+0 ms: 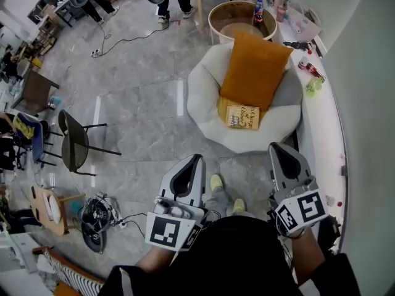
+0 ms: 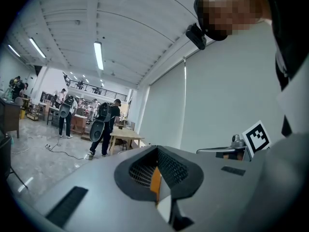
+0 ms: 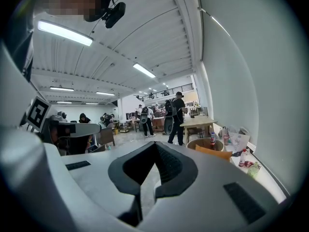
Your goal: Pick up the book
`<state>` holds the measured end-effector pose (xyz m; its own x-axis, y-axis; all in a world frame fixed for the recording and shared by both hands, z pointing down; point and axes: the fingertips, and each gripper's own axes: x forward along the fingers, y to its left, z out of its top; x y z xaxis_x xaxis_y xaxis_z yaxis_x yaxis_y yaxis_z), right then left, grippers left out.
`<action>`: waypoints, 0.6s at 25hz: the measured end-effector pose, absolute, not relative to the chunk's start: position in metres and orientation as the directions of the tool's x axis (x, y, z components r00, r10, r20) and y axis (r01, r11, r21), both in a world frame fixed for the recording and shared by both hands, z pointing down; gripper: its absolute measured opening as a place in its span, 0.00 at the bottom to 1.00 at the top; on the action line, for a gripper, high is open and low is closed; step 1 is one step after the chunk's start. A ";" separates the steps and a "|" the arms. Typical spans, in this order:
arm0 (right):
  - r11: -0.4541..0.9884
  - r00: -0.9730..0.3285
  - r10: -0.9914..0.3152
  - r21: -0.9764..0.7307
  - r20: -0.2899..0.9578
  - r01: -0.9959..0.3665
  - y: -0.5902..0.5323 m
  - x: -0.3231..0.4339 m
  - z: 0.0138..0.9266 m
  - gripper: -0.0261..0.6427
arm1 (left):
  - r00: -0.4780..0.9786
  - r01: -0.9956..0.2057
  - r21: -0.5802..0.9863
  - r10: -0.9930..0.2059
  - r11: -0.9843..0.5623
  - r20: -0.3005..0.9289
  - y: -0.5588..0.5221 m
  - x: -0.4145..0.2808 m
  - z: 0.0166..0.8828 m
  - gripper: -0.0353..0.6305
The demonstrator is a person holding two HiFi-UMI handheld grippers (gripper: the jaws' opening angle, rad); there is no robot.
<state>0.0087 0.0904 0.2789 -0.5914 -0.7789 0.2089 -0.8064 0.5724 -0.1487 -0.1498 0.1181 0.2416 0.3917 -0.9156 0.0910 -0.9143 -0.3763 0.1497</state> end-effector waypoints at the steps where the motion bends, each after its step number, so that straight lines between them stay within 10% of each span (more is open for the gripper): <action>1: 0.572 -0.590 -0.779 -0.146 0.212 -0.807 0.086 0.005 0.279 0.05 | 0.392 -0.914 0.154 -0.915 -0.376 0.092 0.113 -0.154 0.243 0.07; 15: 0.544 -0.558 -0.803 -0.124 0.209 -0.830 0.039 -0.035 0.273 0.05 | 0.450 -0.883 0.191 -0.889 -0.428 0.085 0.063 -0.191 0.254 0.07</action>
<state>-0.0348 0.0394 0.2734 -0.5579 -0.8031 0.2091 -0.8298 0.5443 -0.1236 -0.1909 0.0629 0.2538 0.4497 -0.8892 0.0849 -0.8831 -0.4283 0.1915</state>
